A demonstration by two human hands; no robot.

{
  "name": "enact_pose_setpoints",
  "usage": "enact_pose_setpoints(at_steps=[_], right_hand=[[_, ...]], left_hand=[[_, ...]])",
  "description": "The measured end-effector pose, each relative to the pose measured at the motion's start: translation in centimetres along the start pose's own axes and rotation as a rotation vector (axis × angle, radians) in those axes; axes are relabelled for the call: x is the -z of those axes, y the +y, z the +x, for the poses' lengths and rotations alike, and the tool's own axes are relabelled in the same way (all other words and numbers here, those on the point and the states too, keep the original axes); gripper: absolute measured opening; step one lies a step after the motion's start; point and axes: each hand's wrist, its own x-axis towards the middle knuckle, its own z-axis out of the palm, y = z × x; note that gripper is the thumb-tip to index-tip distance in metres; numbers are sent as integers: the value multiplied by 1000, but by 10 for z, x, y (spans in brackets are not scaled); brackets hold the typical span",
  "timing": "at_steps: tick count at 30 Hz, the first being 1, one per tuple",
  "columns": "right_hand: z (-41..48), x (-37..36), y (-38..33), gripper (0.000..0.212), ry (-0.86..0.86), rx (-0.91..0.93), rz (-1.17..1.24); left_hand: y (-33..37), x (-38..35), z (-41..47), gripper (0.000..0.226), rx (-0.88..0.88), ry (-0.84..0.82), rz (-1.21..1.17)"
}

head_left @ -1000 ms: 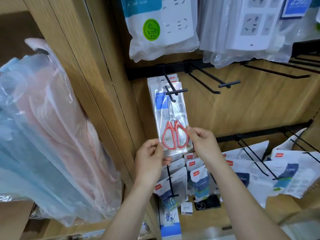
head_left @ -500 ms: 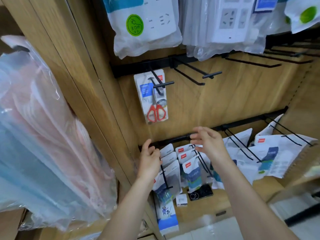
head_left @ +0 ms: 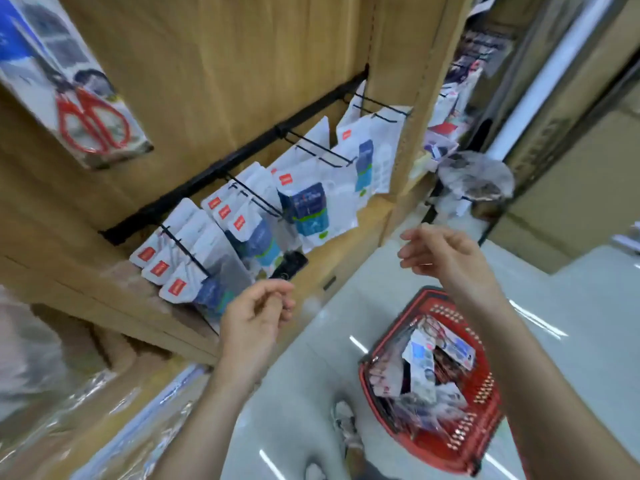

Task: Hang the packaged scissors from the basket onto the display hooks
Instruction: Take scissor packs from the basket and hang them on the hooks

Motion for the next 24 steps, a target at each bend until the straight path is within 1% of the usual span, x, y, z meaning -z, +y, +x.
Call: enact_pose_setpoints(at_steps=[6, 10, 15, 20, 24], right_hand=[[-77, 91, 99, 31, 203, -188, -56], [-115, 141, 173, 30, 311, -332, -75], [-130, 183, 282, 27, 313, -475, -79], [-112, 207, 408, 19, 262, -565, -71], [-87, 206, 501, 15, 184, -623, -71]], left_hand=[[-69, -53, -46, 36, 118, -232, 99], [-134, -93, -70, 38, 208, -360, 197], [-223, -157, -99, 36, 320, -444, 347], [-314, -235, -115, 31, 440, -445, 444], [-388, -282, -108, 22, 430, -482, 534]])
